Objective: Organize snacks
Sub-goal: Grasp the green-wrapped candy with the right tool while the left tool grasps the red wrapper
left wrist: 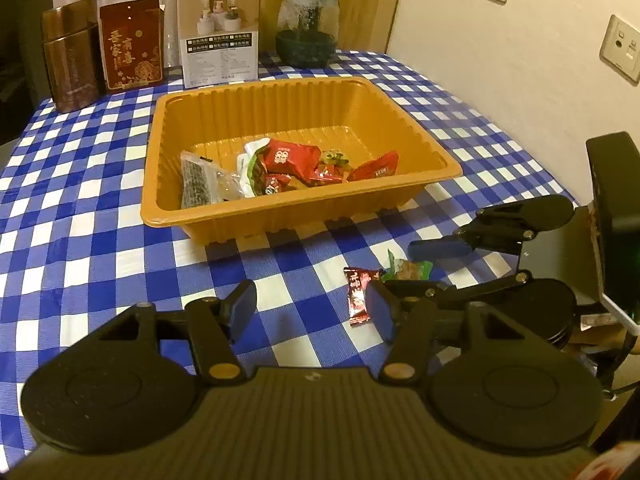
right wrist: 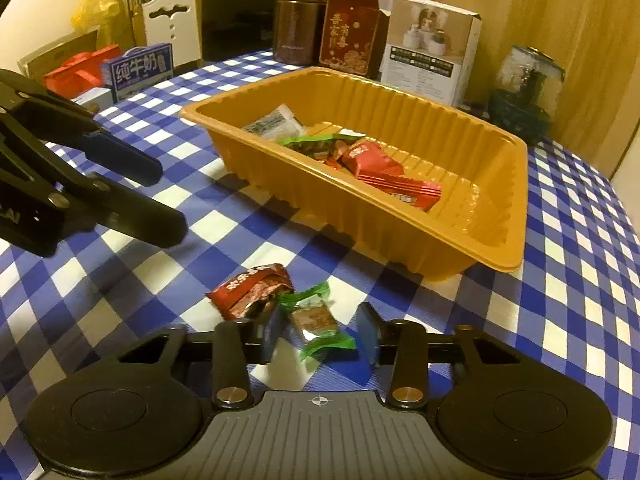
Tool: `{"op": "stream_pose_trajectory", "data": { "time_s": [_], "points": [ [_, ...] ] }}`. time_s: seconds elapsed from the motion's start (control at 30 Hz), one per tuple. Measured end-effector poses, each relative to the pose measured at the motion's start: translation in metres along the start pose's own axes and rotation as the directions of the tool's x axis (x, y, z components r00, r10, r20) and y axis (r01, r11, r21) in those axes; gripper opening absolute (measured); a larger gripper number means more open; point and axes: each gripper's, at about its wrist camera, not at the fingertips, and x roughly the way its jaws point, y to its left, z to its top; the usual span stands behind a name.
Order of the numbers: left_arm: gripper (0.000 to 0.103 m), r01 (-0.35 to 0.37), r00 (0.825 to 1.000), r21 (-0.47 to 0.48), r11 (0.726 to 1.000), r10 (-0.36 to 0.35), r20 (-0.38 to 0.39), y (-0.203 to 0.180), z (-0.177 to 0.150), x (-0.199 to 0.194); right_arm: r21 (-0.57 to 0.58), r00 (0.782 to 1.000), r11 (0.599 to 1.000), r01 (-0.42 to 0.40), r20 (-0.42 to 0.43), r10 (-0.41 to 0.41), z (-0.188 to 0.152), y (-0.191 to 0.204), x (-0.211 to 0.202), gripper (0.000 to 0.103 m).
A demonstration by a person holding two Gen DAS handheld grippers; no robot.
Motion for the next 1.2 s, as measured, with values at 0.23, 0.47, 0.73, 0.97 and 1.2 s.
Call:
{"op": "stream_pose_trajectory", "data": {
  "time_s": [0.23, 0.47, 0.73, 0.97, 1.2],
  "points": [
    [0.057, 0.005, 1.000, -0.008, 1.000, -0.005, -0.017, -0.002, -0.002, 0.005, 0.100, 0.999, 0.995, 0.013, -0.046, -0.008, 0.000, -0.004, -0.006, 0.024],
    [0.057, 0.041, 0.999, -0.061, 0.997, -0.043, -0.025, -0.009, 0.000, 0.019, 0.262, 0.994, 0.961, 0.089, -0.088, -0.068, -0.003, -0.024, -0.016, 0.024],
    [0.057, 0.051, 0.998, -0.068, 0.996, -0.053, -0.037, -0.026, -0.002, 0.041, 0.280, 0.993, 0.954, 0.103, -0.084, -0.083, -0.005, -0.032, -0.019, 0.024],
    [0.041, 0.059, 0.998, -0.065, 0.996, -0.060, -0.027, -0.035, -0.002, 0.052, 0.281, 0.993, 0.954, 0.106, -0.079, -0.087, -0.006, -0.033, -0.017, 0.024],
    [0.039, 0.037, 0.998, -0.055, 0.998, -0.039, -0.045, -0.037, -0.003, 0.059, 0.283, 0.993, 0.953, 0.107, -0.082, -0.087, -0.007, -0.035, -0.019, 0.024]
  ]
}}
